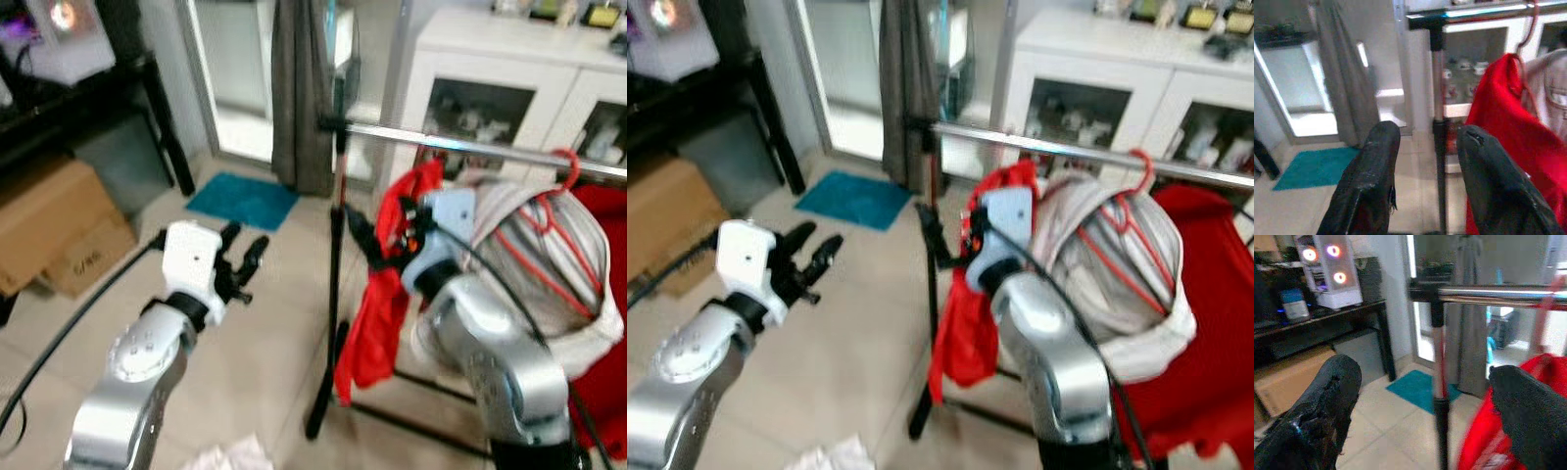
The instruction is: Hang hanger
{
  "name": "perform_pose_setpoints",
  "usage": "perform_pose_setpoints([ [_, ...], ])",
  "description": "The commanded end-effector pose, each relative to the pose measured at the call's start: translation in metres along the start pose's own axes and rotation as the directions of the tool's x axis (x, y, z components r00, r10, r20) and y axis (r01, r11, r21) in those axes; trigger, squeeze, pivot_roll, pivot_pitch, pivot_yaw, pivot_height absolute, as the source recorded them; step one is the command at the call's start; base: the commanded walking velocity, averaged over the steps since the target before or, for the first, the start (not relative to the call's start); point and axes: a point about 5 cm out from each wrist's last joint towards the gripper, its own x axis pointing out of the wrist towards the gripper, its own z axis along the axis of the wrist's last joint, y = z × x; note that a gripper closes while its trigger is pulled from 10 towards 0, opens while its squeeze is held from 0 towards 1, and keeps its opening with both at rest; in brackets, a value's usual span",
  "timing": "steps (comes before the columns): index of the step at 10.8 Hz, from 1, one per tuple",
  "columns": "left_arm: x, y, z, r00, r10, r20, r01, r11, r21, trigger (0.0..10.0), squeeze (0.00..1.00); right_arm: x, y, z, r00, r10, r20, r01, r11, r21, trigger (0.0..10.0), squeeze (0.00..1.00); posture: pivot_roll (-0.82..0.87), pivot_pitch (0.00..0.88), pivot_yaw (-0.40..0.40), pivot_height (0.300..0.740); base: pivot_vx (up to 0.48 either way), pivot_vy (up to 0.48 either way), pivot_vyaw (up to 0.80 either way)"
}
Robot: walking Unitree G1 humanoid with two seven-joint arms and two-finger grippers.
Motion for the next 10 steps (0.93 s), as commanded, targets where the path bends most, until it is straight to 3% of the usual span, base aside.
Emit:
perform_pose_setpoints([
  [1, 0.001, -0.004, 0.002, 1.0, -0.026, -0.001, 0.026, 1.0, -0.003, 10.0, 0.0, 0.003, 0.0, 0.0, 0.999, -0.015, -0.043, 0.015, 1.0, 0.006, 10.0, 0.0, 0.03, 0.0, 0.05, 0.74, 0.0, 0.0, 0.0],
  [2, -0.002, -0.008, -0.004, 0.996, -0.079, -0.037, 0.079, 0.997, 0.0, 10.0, 0.0, 0.008, 0.005, 0.0, 0.996, 0.015, -0.086, -0.008, 0.996, 0.086, 10.0, 0.0, 0.03, 0.0, 0.044, 0.74, 0.0, 0.0, 0.0],
  [3, -0.004, -0.008, -0.006, 0.994, -0.097, -0.044, 0.097, 0.995, 0.003, 10.0, 0.0, 0.012, 0.001, 0.0, 0.993, -0.03, -0.112, 0.042, 0.994, 0.101, 10.0, 1.0, 0.03, 0.0, 0.038, 0.74, 0.0, 0.0, 0.0],
  [6, -0.014, -0.015, -0.019, 0.966, -0.212, -0.145, 0.219, 0.975, 0.031, 10.0, 0.0, 0.023, -0.02, 0.006, 0.973, -0.184, -0.138, 0.198, 0.975, 0.102, 10.0, 1.0, 0.05, 0.0, 0.02, 0.74, 0.0, 0.0, 0.0],
  [8, -0.016, -0.015, -0.017, 0.963, -0.231, -0.139, 0.237, 0.971, 0.03, 10.0, 0.0, 0.026, -0.024, 0.017, 0.969, -0.225, -0.098, 0.235, 0.967, 0.099, 10.0, 1.0, 0.06, 0.0, 0.01, 0.74, 0.0, 0.0, 0.0],
  [9, -0.016, -0.016, -0.015, 0.962, -0.242, -0.125, 0.246, 0.969, 0.023, 10.0, 0.0, 0.024, -0.026, 0.023, 0.968, -0.237, -0.077, 0.242, 0.968, 0.068, 10.0, 0.95, 0.06, 0.0, 0.01, 0.74, 0.0, 0.0, 0.0],
  [10, -0.016, -0.018, -0.012, 0.959, -0.262, -0.108, 0.264, 0.964, 0.01, 10.0, 0.0, 0.019, -0.032, 0.025, 0.964, -0.251, -0.088, 0.255, 0.967, 0.03, 10.0, 0.0, 0.06, 0.0, 0.007, 0.74, 0.0, 0.0, 0.0],
])
